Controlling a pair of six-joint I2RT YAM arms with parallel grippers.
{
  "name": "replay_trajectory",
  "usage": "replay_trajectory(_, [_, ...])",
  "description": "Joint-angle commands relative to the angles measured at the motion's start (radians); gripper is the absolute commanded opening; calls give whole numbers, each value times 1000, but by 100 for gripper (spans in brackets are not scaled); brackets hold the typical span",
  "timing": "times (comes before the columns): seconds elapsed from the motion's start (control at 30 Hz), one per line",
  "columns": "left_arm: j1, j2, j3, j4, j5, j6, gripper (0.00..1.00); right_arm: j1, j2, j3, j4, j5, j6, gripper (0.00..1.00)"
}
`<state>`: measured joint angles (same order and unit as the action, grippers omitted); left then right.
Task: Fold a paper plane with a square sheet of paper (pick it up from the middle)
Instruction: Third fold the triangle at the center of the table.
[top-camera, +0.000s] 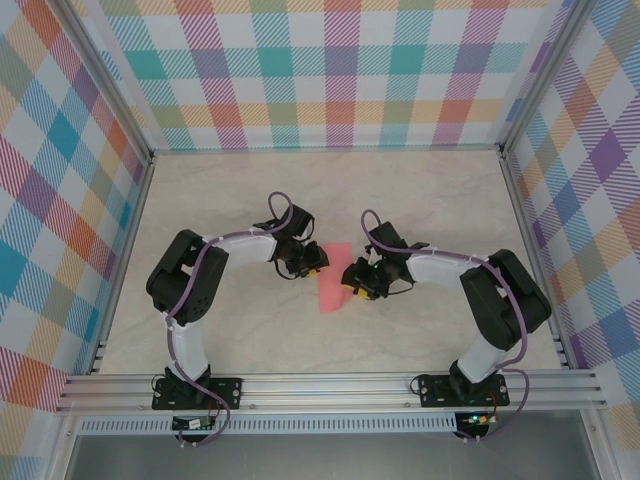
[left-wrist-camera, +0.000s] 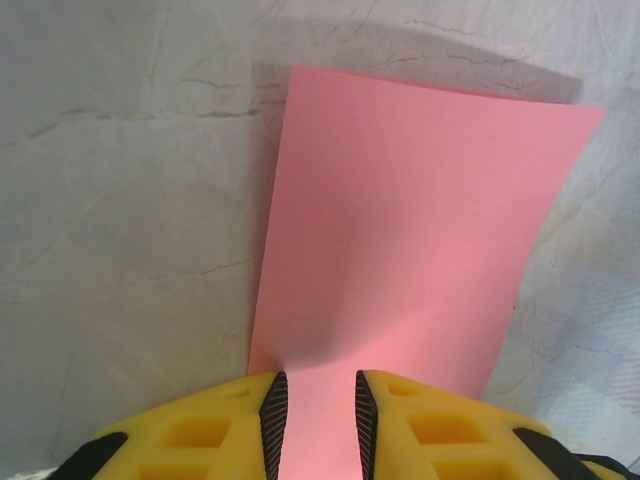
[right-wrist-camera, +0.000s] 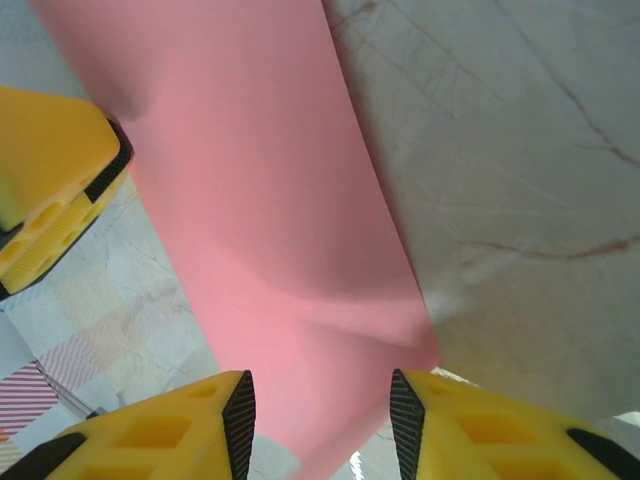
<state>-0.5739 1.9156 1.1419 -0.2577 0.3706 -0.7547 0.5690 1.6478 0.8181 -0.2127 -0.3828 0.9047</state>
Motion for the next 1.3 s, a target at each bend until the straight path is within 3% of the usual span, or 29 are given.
replay_trajectory(0.0, [-6,11,-19,-52,-13,16,28,-4,-19,-38,-10,-3,28,43])
replay_trajectory(0.47, [-6,11,-14,-61,-14,21,29,-4,-6,-48,63,-38,65,43])
replay_trajectory(1.0, [-6,8,-13,-69,-23,20,29,2,-57,-170,249,-131,226,44])
replay_trajectory(1.27, [-6,11,-14,-63,-14,21,29,2,-42,-124,187,-75,145,43])
